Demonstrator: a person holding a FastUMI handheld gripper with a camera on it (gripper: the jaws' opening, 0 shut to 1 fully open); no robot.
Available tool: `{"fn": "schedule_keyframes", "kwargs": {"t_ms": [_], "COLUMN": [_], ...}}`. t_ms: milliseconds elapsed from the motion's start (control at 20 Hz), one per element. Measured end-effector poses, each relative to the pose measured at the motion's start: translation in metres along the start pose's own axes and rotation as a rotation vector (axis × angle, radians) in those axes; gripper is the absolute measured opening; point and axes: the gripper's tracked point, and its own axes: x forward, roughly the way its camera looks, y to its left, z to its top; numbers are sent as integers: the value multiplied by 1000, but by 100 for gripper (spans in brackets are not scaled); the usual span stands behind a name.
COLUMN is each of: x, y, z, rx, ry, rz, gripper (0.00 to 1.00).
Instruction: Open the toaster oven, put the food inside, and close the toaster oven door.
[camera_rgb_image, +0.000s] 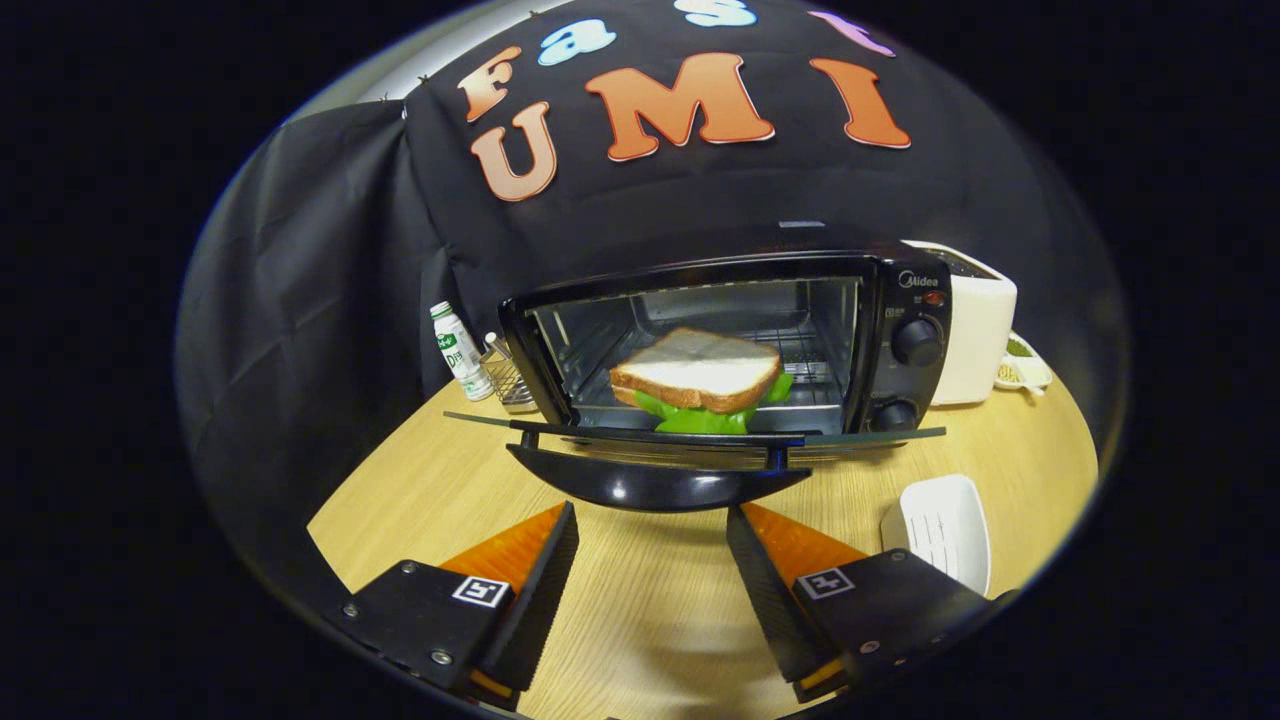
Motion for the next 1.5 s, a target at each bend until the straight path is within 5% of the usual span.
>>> {"fn": "schedule_keyframes", "kwargs": {"t_ms": [1200,1500], "x": [41,7], "y": [-60,-43], "z": [103,112], "rx": [29,-57], "ry": [-179,-223], "rz": [-167,-159], "gripper": [89,89]}}
